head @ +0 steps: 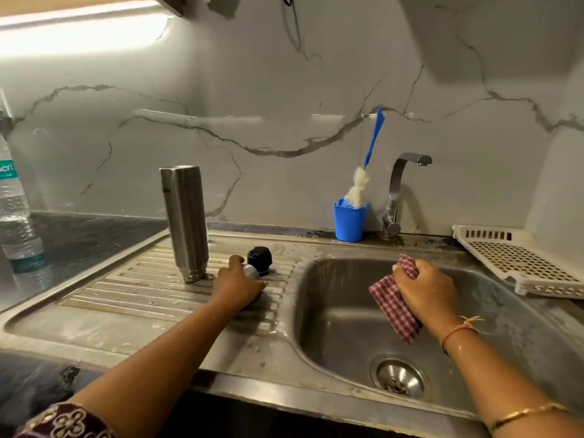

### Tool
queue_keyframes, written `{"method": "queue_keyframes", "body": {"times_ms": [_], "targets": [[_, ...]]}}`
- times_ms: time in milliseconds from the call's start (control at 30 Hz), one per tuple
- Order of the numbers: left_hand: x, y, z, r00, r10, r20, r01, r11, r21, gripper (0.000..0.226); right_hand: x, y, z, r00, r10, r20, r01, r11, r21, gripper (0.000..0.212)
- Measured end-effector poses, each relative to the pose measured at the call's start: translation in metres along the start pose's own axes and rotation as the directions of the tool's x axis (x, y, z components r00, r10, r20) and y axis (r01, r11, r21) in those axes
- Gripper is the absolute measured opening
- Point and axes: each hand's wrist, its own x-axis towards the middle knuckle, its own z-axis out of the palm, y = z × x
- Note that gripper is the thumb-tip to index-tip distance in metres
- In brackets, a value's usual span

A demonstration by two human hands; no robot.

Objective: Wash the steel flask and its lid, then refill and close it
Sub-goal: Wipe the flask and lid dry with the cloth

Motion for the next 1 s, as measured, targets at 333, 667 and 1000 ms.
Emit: {"method": "queue_keyframes", "body": {"times_ms": [333,667,1000], "targets": [[-0.044,0.076,0.034,0.89,-0.151,0.429,0.455,0.301,-0.838,0.034,0.001,-0.002,-0.011,0.918,0.327,0.227,-0.394,0.669,0.63,0.03],[-0.088,0.12,0.075,0.85,0.058,0.523,0.504,0.198,-0.841,0.029,0.009,-0.005,-0.034,0.92,0.171,0.354,-0.36,0.004,0.933,0.032],[-0.085,0.128,0.101,0.97,0.196,0.145,0.039,0.465,-0.885,0.013,-0.021,-0.043,0.009,0.981,-0.182,0.068,0.171,0.975,0.139,0.039]]}}
